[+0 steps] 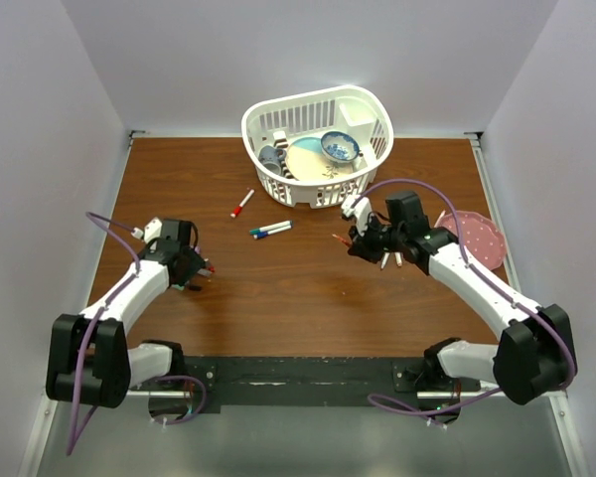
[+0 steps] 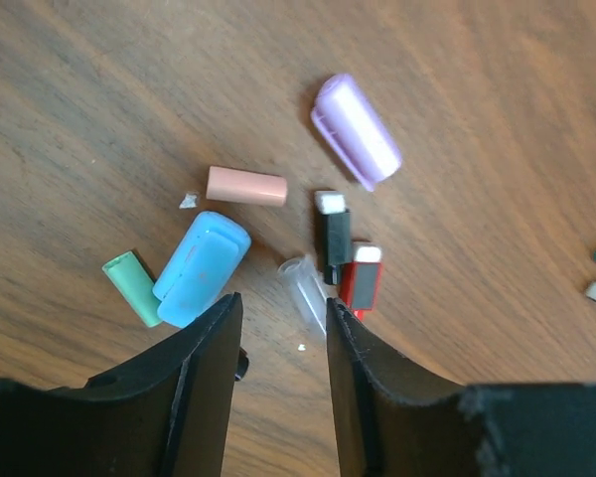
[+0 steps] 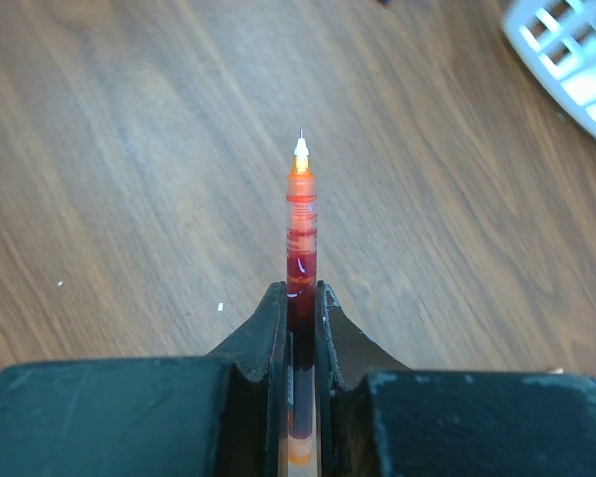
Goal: Open the pen caps
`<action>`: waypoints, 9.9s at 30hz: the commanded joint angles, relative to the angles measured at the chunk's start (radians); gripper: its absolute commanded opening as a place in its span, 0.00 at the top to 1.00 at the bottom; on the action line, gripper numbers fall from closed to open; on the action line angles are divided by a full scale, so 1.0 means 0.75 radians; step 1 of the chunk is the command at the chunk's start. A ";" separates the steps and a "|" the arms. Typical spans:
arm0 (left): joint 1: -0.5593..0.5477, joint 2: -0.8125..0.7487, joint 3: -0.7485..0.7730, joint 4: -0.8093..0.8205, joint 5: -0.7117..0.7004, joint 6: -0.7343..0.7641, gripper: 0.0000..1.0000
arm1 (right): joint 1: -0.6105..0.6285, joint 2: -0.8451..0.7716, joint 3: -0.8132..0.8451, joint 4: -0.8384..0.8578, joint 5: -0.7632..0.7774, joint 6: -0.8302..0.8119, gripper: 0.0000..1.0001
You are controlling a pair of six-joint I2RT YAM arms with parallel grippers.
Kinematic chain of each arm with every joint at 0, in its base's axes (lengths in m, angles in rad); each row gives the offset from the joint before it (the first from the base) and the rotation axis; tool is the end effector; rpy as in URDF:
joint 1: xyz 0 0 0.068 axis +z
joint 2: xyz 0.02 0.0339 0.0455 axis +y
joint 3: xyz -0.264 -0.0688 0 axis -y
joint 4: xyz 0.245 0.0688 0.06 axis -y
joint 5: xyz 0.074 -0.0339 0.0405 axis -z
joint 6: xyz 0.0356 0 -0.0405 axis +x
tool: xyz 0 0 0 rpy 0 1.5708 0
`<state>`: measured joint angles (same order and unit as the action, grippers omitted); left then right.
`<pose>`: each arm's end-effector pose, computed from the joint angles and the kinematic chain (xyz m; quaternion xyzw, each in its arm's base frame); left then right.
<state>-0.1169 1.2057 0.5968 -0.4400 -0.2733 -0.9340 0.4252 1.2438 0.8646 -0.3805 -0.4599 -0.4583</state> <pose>0.2147 -0.0155 0.1753 -0.4125 0.8644 -0.0143 0.2871 0.2320 0.1224 0.2556 -0.4638 0.7704 0.2031 0.3875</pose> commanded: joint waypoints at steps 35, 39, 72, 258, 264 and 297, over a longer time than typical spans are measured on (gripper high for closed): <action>0.017 -0.479 0.106 0.401 0.663 1.000 0.18 | -0.538 0.461 0.162 -0.055 0.472 0.445 0.79; 0.017 -0.474 0.106 0.403 0.663 1.000 0.18 | -0.538 0.456 0.164 -0.059 0.456 0.437 0.73; 0.017 -0.391 0.100 0.405 0.694 0.992 0.19 | -0.119 0.168 0.285 -0.640 -0.495 -1.079 0.15; -0.388 -0.331 0.018 1.407 -0.159 0.284 1.00 | 0.165 0.086 -0.126 0.604 -0.444 0.681 1.00; -0.300 -0.446 -0.018 1.160 -0.163 0.268 1.00 | 0.165 0.074 -0.095 0.526 -0.393 0.579 1.00; -0.336 -0.186 -0.528 2.078 0.764 -0.301 0.26 | 0.198 0.139 -0.054 0.470 -0.475 0.539 1.00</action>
<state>-0.2115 1.0203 0.1505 0.7979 0.2611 -1.1149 0.5762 1.3514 0.8009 -0.0559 -0.7670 -0.0677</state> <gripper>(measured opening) 0.611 0.114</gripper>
